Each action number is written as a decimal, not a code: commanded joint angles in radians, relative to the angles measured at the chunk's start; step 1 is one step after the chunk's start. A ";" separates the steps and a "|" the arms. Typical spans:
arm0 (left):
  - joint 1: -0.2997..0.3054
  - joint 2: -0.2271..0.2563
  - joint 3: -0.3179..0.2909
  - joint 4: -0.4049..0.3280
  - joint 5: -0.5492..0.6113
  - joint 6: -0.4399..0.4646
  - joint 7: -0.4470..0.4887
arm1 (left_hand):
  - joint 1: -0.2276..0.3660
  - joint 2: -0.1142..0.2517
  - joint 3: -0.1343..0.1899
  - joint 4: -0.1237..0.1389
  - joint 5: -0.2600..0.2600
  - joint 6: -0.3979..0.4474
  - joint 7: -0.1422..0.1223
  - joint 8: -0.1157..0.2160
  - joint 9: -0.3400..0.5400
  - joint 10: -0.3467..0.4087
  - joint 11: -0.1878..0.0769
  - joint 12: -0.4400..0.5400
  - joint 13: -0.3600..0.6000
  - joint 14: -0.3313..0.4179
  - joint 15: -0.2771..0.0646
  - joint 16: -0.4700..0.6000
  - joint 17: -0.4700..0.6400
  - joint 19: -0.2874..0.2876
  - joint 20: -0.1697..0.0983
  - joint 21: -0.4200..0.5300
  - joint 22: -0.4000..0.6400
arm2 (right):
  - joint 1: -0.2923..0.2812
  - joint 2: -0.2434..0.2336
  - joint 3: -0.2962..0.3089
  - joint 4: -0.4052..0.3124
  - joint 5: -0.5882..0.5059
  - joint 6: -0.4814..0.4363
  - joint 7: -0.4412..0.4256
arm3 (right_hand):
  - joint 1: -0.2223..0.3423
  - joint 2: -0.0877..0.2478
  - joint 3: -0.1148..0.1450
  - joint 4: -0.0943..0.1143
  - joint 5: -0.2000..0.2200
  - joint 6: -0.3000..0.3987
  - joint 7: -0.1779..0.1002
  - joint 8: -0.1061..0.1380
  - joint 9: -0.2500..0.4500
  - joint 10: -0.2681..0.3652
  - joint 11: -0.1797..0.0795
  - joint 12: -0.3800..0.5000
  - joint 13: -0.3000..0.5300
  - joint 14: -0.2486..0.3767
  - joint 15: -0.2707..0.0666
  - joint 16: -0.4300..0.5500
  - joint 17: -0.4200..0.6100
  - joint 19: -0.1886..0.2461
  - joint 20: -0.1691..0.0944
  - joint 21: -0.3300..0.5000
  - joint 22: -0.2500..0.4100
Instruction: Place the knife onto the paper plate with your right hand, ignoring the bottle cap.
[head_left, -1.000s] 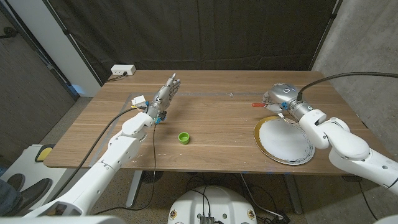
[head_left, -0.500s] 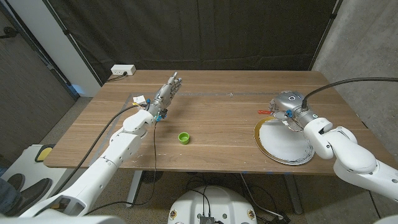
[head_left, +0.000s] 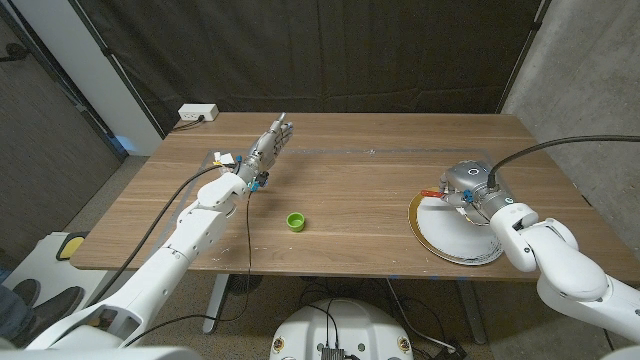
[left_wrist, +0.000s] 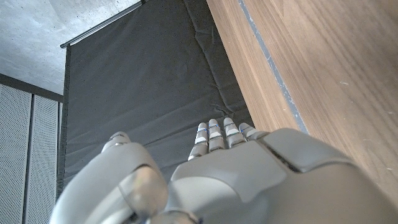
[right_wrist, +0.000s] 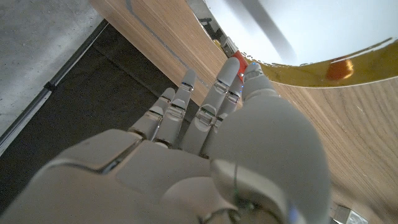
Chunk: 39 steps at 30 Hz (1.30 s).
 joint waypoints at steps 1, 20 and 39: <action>-0.030 -0.009 0.014 0.031 0.004 -0.004 -0.026 | -0.004 0.001 -0.004 0.000 -0.002 0.005 0.003 0.000 0.006 0.002 -0.004 -0.004 0.001 -0.002 0.002 -0.002 0.002 -0.008 0.004 0.005 0.006 | -0.047 0.027 -0.007 0.009 -0.001 -0.021 -0.021 | 0.010 0.009 -0.008 -0.001 0.008 0.040 -0.035 0.005 0.121 -0.009 0.001 0.002 0.003 0.007 -0.141 -0.001 0.000 0.012 -0.011 0.003 0.004; 0.004 0.000 0.010 -0.035 0.014 0.003 0.004 | -0.002 0.003 -0.007 0.000 -0.004 0.005 0.002 -0.001 0.006 0.003 -0.002 -0.004 0.001 -0.002 0.002 -0.001 0.002 -0.010 0.004 0.005 0.006 | -0.087 0.006 -0.002 0.066 0.052 0.001 -0.093 | 0.012 0.014 -0.013 0.003 0.006 0.039 -0.035 0.003 0.120 -0.016 0.001 -0.004 0.000 0.014 -0.140 0.001 0.001 0.016 -0.009 0.003 0.004; 0.021 -0.001 0.009 -0.045 0.010 -0.002 0.008 | 0.000 0.005 -0.010 -0.001 -0.005 0.005 0.001 -0.001 0.006 -0.001 -0.003 -0.005 0.001 -0.004 0.001 -0.002 0.002 -0.011 0.005 0.006 0.006 | -0.073 -0.025 -0.034 0.082 0.048 0.015 -0.109 | 0.008 0.021 -0.021 0.010 0.002 0.033 -0.036 -0.003 0.111 -0.027 0.000 -0.017 -0.013 0.040 -0.135 0.009 0.003 0.036 -0.001 0.009 0.005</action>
